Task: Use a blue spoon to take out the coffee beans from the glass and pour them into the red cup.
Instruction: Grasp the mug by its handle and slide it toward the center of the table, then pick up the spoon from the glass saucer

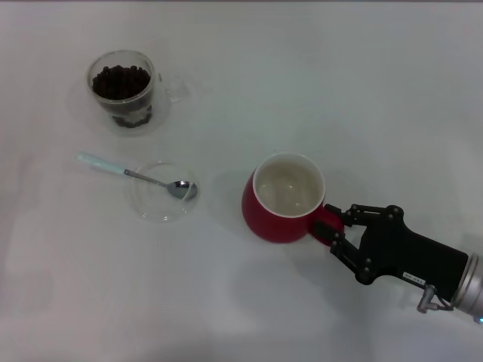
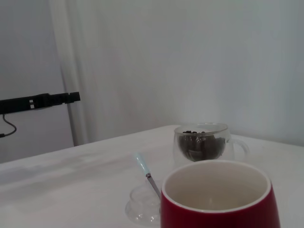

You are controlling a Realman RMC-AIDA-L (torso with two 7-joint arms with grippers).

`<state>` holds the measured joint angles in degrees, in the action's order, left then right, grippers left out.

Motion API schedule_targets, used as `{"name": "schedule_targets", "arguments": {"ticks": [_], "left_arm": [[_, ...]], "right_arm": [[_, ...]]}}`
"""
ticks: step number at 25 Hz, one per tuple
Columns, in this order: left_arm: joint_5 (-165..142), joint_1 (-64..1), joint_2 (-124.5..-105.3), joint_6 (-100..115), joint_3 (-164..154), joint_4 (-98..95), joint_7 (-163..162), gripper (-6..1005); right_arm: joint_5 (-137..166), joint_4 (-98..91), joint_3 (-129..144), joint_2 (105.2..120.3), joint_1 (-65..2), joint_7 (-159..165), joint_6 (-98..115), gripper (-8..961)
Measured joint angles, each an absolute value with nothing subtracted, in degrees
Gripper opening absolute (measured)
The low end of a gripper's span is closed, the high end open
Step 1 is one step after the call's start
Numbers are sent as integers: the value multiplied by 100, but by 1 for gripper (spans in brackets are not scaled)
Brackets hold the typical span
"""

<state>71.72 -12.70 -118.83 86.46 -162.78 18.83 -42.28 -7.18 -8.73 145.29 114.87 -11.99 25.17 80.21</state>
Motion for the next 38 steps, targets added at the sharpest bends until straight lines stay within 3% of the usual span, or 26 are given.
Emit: {"name": "schedule_targets", "arguments": {"ticks": [10,17,27,33,38], "left_arm": [[7171,-1271,-11883,8653,-16278,1821,-4227,590],[7166,-1261,-11883,8734,-16286,1782,-4259,590],[6911,-1256,-11877,9284,-16287,1418,-4753,591],[6686,-1305,-11869,9126,-16285,836,-6323,595],[6126,-1454,-11862,8728,-16286,558,-7557,598]], "right_arm": [[-695,-801,14565,11471,-1325,2959,8097,248],[-640,-753,14572,11467,-1344,3110,8440,384],[-703,-402,14462,11461,-1345,3240,9442,463],[-715,181,13981,11416,-1393,3272,10460,611],[-718,505,13551,11370,-1372,3253,10971,611]]}}
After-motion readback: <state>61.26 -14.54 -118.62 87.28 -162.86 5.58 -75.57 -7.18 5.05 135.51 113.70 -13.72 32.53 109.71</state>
